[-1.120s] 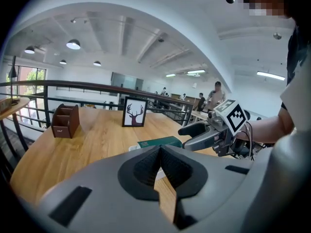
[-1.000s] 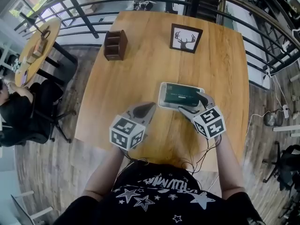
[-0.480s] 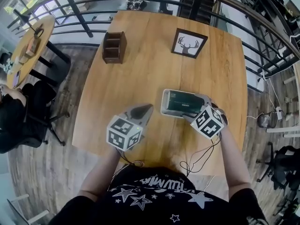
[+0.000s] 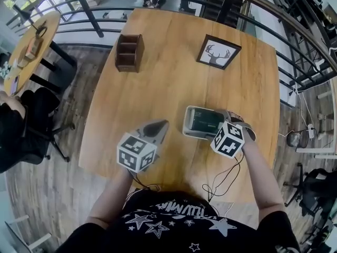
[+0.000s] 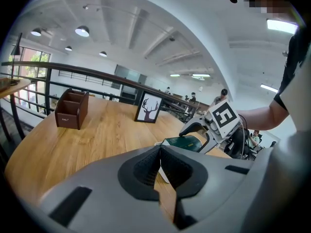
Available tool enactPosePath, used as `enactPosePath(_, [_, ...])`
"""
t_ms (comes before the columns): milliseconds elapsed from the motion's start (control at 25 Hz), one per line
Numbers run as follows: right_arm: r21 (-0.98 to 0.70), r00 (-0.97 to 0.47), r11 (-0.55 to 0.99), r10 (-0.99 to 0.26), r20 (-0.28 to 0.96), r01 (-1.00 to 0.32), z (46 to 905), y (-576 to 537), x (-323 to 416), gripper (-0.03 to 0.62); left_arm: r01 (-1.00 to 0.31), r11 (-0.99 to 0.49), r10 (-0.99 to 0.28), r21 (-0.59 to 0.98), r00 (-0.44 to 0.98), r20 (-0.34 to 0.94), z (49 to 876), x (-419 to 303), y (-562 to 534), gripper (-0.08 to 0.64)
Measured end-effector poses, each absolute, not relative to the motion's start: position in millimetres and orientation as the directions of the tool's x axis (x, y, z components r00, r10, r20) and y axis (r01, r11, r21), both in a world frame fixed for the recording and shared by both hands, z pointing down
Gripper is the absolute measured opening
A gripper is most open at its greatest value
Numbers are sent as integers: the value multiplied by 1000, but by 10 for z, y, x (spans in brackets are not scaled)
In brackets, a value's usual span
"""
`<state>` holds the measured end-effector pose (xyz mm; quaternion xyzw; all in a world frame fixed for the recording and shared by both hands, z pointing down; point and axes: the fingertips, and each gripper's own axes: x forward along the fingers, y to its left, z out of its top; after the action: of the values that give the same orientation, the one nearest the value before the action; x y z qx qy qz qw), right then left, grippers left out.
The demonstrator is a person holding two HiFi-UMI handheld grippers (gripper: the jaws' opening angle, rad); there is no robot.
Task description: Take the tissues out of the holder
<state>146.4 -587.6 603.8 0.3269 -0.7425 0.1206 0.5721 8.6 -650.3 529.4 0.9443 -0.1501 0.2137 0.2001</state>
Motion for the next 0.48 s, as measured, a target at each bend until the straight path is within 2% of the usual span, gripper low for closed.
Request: enactPosePath(480, [191, -68, 767, -292, 954, -613, 6274, -5966, 1528, 365, -381, -855, -190, 352, 862, 470, 5434, 86, -6585, 14])
